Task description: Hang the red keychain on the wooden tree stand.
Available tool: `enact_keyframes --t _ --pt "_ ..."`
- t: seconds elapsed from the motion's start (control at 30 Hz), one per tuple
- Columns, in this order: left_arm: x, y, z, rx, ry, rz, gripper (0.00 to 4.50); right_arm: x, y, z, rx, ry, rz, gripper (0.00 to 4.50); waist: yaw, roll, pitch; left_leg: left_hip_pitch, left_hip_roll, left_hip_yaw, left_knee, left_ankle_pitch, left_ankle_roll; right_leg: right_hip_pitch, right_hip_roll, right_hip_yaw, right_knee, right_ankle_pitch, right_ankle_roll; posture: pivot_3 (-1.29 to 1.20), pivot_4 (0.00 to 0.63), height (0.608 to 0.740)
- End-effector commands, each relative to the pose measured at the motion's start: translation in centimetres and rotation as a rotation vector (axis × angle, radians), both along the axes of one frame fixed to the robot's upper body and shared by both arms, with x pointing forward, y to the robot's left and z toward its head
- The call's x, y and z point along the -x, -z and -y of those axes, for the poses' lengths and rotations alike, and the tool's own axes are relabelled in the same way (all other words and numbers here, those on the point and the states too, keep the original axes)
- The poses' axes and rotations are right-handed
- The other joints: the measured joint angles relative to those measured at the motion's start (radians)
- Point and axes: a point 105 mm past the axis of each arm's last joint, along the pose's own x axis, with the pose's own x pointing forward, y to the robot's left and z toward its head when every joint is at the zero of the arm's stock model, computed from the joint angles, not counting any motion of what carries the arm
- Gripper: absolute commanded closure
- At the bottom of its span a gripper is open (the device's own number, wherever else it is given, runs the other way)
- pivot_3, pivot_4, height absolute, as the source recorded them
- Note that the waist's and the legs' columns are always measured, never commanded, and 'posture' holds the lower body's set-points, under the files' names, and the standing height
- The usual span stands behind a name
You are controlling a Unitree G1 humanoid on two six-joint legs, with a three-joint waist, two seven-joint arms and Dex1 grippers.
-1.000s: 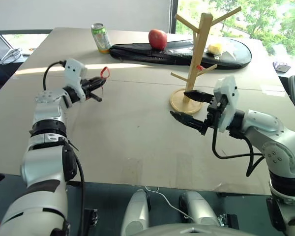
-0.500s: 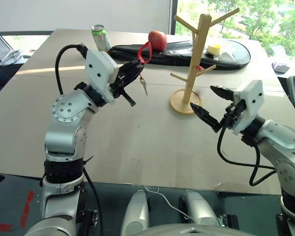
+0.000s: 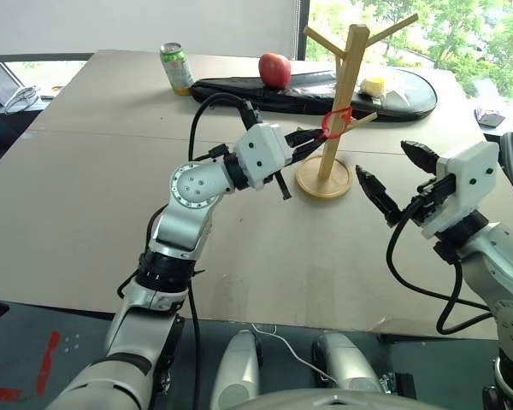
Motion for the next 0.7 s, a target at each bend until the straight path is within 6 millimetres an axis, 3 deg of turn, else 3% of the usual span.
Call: enact_keyframes --t 0.03,0.23,0.43,0.7 --pt "0.0 -0.7 1.2 -0.013 0.029 0.093 4.43 1.0 -1.3 0.3 -0.002 0.029 0.067 0.00 -0.001 0.000 0.000 0.000 0.000 0.000 0.000 0.000 0.000 0.000 0.000 0.000 0.000 0.000 0.000 0.00 0.150 0.740" --pt "-1.3 0.2 2.2 -0.070 -0.003 0.132 4.43 1.5 -1.4 0.3 -0.006 0.041 0.067 0.00 -0.002 0.000 0.000 0.000 0.000 0.000 0.000 0.000 0.000 0.000 0.000 0.000 0.000 0.000 0.000 0.00 0.150 0.740" --pt "-2.4 -0.3 2.4 -0.054 -0.062 0.156 4.43 1.8 -1.1 0.4 -0.010 0.053 0.059 0.00 -0.001 0.000 0.000 0.000 0.000 0.000 0.000 0.000 0.000 0.000 0.000 0.000 0.000 0.000 0.000 0.00 0.150 0.740" --pt "-2.4 -0.8 2.0 -0.039 -0.067 0.179 4.43 1.9 -0.9 0.5 -0.017 0.060 0.051 0.00 -0.002 0.000 0.000 0.000 0.000 0.000 0.000 0.000 0.000 0.000 0.000 0.000 0.000 0.000 0.000 0.00 0.150 0.740"
